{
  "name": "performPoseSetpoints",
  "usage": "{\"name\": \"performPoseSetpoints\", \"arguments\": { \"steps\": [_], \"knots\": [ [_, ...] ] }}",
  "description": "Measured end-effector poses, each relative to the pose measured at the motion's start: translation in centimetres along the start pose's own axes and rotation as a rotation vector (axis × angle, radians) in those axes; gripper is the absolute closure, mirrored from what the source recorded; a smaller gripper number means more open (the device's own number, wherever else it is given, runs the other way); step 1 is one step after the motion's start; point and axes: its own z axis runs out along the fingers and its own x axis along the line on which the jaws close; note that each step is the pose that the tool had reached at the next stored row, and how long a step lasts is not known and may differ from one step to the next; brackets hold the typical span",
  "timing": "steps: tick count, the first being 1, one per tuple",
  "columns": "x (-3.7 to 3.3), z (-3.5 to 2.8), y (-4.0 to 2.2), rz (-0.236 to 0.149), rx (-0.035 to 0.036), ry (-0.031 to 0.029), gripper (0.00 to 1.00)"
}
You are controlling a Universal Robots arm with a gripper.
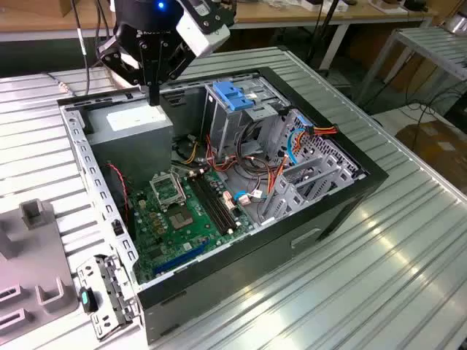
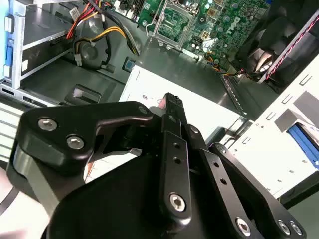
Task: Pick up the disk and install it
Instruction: 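Reach for the disk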
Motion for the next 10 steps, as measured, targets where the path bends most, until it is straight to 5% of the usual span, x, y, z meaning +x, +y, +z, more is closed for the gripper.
{"name": "performPoseSetpoints", "arguments": {
  "steps": [10],
  "knots": [
    [0.68, -0.02, -0.05, 0.000, 0.0000, 0.0000, 0.89]
  ]
}}
